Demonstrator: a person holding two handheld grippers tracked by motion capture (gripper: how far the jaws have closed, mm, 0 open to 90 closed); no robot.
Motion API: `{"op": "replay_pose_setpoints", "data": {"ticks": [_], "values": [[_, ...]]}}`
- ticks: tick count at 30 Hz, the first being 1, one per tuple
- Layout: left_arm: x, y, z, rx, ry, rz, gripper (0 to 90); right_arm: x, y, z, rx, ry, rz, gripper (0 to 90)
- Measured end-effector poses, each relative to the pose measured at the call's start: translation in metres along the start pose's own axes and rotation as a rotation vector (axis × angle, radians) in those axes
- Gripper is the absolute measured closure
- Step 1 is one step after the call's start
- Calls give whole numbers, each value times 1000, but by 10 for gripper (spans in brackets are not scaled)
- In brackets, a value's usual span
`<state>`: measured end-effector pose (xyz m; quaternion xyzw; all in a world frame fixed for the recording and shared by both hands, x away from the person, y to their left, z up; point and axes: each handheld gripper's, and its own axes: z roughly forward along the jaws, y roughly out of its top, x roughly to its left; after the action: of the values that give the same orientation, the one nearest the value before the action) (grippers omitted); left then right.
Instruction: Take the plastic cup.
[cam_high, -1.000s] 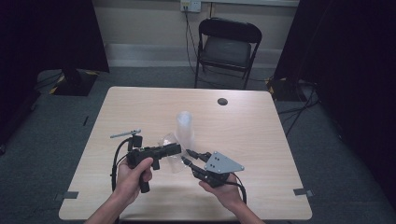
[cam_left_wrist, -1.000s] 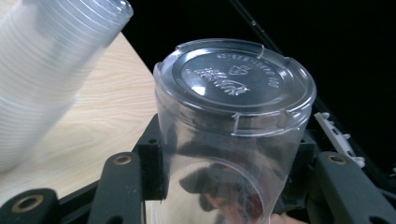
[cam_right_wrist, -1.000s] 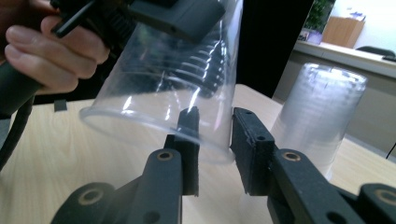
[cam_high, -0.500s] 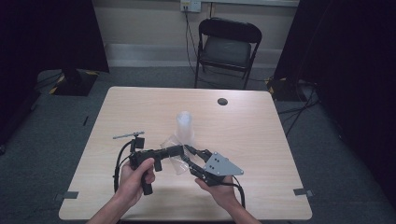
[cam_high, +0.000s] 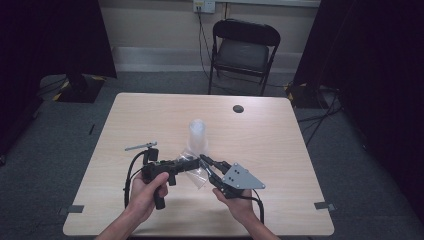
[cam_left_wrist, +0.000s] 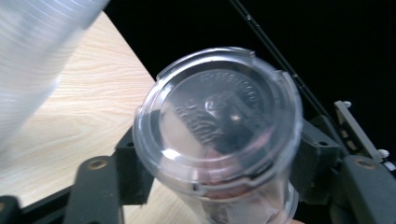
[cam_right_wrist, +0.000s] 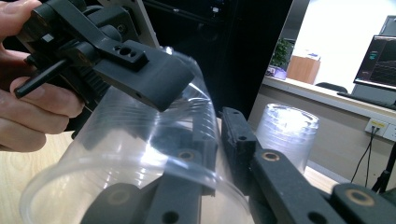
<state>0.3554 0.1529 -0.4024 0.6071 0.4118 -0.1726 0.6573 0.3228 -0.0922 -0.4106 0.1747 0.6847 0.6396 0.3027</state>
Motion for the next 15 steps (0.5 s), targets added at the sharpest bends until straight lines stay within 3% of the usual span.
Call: {"op": "replay_pose_setpoints", "data": {"ticks": [7, 15], "values": [[1, 1, -2, -5, 17, 23, 286, -1, 0, -1, 22, 0, 1, 893], [1, 2, -3, -4, 4, 41, 219, -5, 0, -3, 58, 8, 11, 900]]}}
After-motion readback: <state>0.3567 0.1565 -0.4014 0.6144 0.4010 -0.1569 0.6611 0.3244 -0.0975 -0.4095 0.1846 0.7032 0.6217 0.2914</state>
